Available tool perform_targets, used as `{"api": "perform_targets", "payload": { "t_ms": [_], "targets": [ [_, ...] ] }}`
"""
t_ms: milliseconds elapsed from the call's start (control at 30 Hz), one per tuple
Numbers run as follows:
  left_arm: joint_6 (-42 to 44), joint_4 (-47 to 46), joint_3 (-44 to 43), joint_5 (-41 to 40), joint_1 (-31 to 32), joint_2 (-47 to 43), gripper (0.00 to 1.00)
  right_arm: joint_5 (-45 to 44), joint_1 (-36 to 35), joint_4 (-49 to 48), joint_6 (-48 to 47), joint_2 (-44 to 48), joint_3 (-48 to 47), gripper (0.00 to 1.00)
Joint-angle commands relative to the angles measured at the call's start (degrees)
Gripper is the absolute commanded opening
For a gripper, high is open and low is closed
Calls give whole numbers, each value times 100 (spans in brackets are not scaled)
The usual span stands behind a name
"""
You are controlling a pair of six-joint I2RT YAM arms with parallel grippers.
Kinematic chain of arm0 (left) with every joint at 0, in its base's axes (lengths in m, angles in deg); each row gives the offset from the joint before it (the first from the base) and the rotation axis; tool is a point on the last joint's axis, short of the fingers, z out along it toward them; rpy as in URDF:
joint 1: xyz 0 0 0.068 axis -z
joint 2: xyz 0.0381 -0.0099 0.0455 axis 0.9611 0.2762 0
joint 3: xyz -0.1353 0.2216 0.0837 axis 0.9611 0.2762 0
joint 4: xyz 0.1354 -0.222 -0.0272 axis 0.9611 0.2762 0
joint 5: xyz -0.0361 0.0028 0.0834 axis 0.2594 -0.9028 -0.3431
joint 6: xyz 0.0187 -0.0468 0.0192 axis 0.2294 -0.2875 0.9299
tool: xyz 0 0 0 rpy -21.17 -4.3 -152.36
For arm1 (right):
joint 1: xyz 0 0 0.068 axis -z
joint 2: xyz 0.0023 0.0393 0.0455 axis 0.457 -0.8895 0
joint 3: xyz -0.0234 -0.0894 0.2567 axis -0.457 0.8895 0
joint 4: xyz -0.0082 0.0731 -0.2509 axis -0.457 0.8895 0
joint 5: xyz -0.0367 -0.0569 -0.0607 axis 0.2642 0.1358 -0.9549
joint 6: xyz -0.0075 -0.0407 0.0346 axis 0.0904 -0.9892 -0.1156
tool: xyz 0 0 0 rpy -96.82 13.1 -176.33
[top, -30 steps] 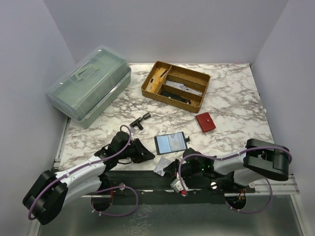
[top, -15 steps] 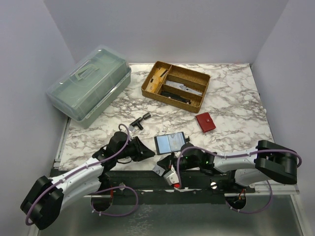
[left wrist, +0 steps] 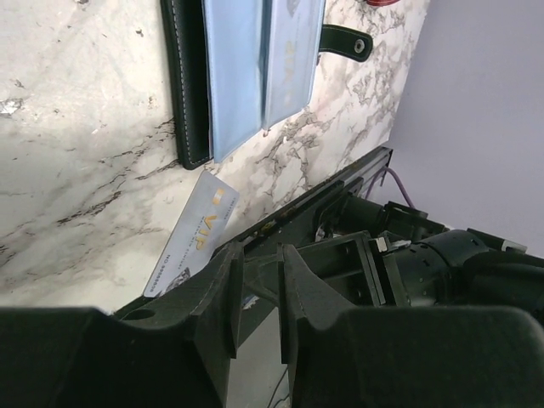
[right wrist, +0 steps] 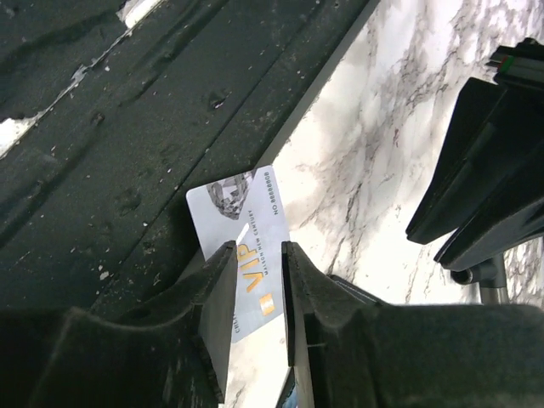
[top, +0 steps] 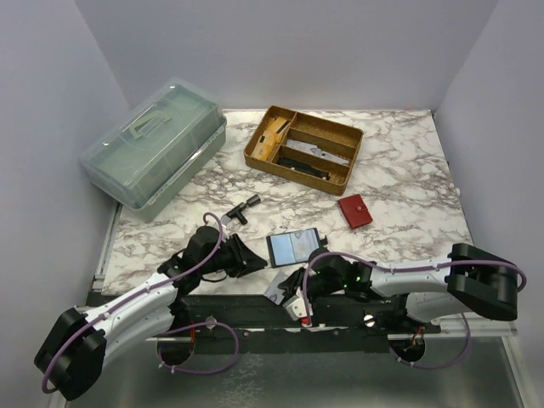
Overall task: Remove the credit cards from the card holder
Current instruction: Pick up the credit card at the corner of the board.
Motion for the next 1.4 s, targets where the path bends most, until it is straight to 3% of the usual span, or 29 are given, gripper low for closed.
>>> {"api": "perform_targets", "payload": {
  "t_ms": [0,67,333,567,967,1133,1367],
  "targets": [
    [91,261,-170,-139,15,207,28,174,-5,362,-210,-134,-52,36],
    [129,242,-174,-113,17,293,28,201,-38,325,-282,-205,-28,42],
    [14,170,9,-125,18,108,28,-20,-178,-126,-295,-571,40,51],
    [-182,160,243,-188,20,-331,28,-327,-355,-831,-154,-864,187,50],
    [-208,137,322,-218,14,-449,28,-679,-476,-1361,-55,-1245,247,30],
    [-238,134,363,-207,14,-539,28,-744,-485,-1285,53,-1099,181,19],
    [-270,134,394,-207,19,-655,28,-812,-486,-884,477,-717,-170,12]
  ]
}}
